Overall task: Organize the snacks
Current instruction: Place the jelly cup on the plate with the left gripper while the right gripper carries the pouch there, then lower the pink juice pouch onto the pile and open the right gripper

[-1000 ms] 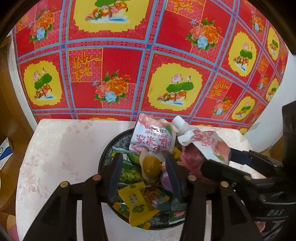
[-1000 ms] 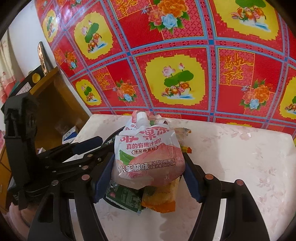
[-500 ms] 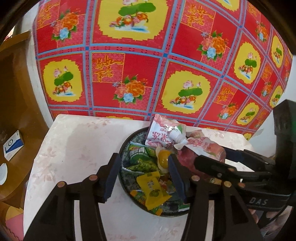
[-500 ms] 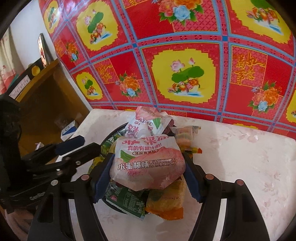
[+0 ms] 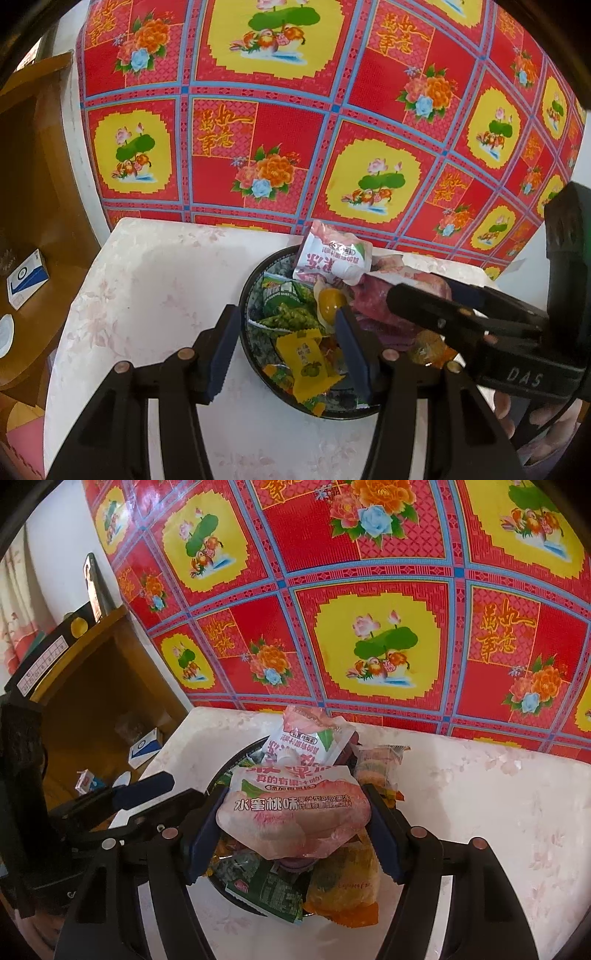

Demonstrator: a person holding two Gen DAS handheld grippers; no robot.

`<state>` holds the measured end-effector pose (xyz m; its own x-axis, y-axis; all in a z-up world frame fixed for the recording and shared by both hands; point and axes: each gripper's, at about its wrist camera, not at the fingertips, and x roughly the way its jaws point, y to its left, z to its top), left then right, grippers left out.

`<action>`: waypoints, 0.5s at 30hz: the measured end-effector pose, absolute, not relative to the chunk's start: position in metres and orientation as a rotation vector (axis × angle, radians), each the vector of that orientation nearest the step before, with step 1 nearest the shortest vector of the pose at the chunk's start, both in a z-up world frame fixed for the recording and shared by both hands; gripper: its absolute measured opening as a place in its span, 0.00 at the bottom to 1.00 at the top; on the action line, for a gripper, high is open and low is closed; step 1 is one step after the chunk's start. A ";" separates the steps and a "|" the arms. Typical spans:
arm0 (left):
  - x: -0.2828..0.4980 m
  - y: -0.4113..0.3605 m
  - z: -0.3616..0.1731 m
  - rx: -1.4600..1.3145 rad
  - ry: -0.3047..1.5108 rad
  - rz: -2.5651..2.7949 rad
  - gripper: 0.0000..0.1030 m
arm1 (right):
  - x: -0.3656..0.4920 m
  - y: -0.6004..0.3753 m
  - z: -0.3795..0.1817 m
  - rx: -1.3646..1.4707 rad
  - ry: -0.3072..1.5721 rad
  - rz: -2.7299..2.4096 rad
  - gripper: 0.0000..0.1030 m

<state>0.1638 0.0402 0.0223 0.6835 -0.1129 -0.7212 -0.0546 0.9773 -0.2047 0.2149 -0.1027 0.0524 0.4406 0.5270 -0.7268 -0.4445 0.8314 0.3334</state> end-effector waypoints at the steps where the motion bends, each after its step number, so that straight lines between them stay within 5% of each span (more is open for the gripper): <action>1: 0.163 0.040 0.022 -0.221 0.820 -0.034 0.55 | 0.215 -0.103 0.053 0.107 0.932 0.610 0.70; 15: 0.153 0.046 0.013 -0.244 0.835 -0.013 0.55 | 0.221 -0.092 0.051 0.109 0.924 0.642 0.70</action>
<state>0.1527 0.0463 0.0128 0.6724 -0.1072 -0.7323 -0.0839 0.9720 -0.2193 0.2210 -0.0924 0.0508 0.4319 0.5590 -0.7078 -0.4688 0.8095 0.3534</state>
